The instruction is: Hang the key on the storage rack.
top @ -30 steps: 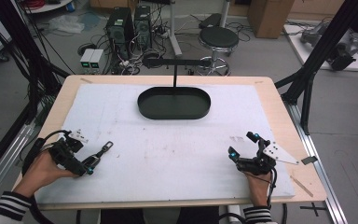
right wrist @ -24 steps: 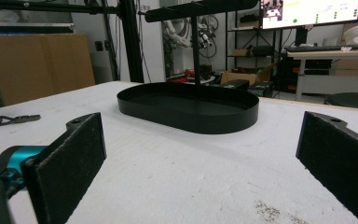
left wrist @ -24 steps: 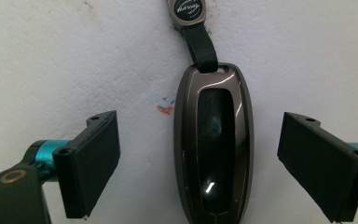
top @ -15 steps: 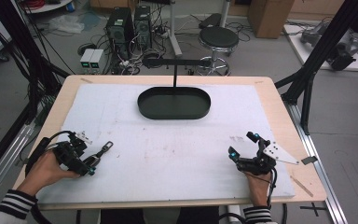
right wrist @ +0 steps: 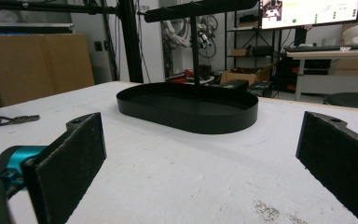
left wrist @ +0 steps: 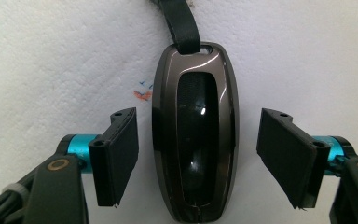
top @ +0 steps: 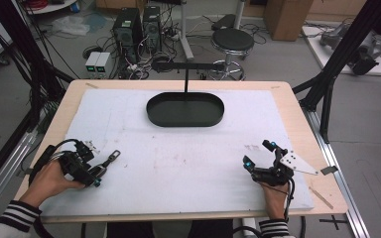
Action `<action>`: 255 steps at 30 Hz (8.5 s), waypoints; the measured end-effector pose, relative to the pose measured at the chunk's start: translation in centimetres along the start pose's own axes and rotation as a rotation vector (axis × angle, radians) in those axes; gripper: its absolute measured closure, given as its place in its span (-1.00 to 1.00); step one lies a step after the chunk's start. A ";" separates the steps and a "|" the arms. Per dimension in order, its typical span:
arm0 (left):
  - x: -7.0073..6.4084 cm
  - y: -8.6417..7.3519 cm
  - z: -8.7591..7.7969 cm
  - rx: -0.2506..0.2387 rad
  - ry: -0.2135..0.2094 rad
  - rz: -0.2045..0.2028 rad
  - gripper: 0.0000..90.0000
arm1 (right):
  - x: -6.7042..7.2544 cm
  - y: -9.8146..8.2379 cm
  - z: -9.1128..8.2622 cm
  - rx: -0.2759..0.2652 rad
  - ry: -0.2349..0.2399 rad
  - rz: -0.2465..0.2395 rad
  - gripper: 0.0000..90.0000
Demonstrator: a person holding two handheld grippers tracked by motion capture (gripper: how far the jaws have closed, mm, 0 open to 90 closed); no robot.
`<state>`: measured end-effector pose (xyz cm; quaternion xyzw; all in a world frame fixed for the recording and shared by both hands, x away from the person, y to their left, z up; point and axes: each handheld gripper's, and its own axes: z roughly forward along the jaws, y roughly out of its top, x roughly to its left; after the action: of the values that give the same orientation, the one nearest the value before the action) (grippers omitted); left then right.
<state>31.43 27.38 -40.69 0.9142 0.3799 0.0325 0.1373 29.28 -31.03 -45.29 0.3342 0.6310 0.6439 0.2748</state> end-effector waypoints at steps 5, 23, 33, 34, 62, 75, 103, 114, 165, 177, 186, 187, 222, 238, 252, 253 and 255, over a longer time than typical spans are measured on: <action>0.0 0.0 0.0 0.018 0.000 -0.003 -0.19 | 0.0 0.0 0.0 0.000 -0.002 0.005 -0.99; -0.1 0.2 0.1 0.045 0.018 -0.014 0.07 | 0.0 0.0 0.0 -0.001 -0.007 0.011 -0.99; -0.4 0.0 -0.1 0.003 0.081 0.023 0.09 | -0.1 0.0 0.0 -0.007 -0.011 0.001 -0.99; -0.4 0.0 -0.2 -0.013 0.082 0.021 0.09 | -0.1 0.0 0.0 -0.004 -0.009 0.005 -0.99; 0.9 0.7 -4.1 -0.560 0.102 -0.051 0.09 | -0.1 0.0 0.0 -0.002 -0.010 0.008 -0.99; 0.8 5.6 -5.1 -0.628 0.142 -0.029 0.09 | 0.0 0.0 0.0 0.000 -0.006 0.004 -0.99; 1.2 15.8 -6.1 -0.687 0.141 -0.027 0.09 | 0.0 0.0 0.0 0.003 -0.004 -0.005 -0.99; 1.4 18.5 -6.3 -0.687 0.148 -0.045 0.09 | 0.0 0.0 0.0 -0.002 -0.001 0.004 -0.99; 2.3 22.1 -7.6 -0.703 0.187 -0.083 0.09 | -0.1 0.0 -0.1 -0.006 0.002 0.011 -0.99; 3.7 23.2 -6.8 -0.718 0.201 -0.125 0.08 | -0.1 0.0 -0.1 -0.007 0.003 0.010 -0.99; 4.6 22.3 -5.7 -0.706 0.197 -0.161 0.08 | -0.1 0.0 -0.1 -0.009 0.004 0.008 -0.99; 4.7 22.2 -5.5 -0.696 0.193 -0.165 0.08 | -0.1 0.0 -0.1 -0.011 0.004 0.005 -0.99; 5.6 21.4 0.8 -0.648 0.156 -0.137 0.07 | -0.1 0.0 -0.1 -0.010 0.005 0.010 -0.99; 4.9 18.7 -1.8 -0.958 0.066 -0.084 -0.96 | -0.1 0.0 -0.1 -0.011 0.004 0.010 -0.99; 1.3 7.2 -2.9 -1.183 0.086 0.019 -0.96 | 0.0 0.0 -0.1 -0.005 0.000 0.003 -0.99; 1.0 6.7 -2.8 -1.183 0.099 0.028 -0.96 | 0.0 0.0 -0.1 -0.005 0.004 -0.001 -0.99; 0.5 5.2 -2.2 -1.212 0.111 0.045 -0.96 | 0.0 0.0 0.0 -0.003 0.002 -0.003 -0.99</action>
<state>34.96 24.70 -37.15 0.6781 0.2810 0.2934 0.6125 29.25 -31.03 -45.30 0.3321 0.6307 0.6448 0.2758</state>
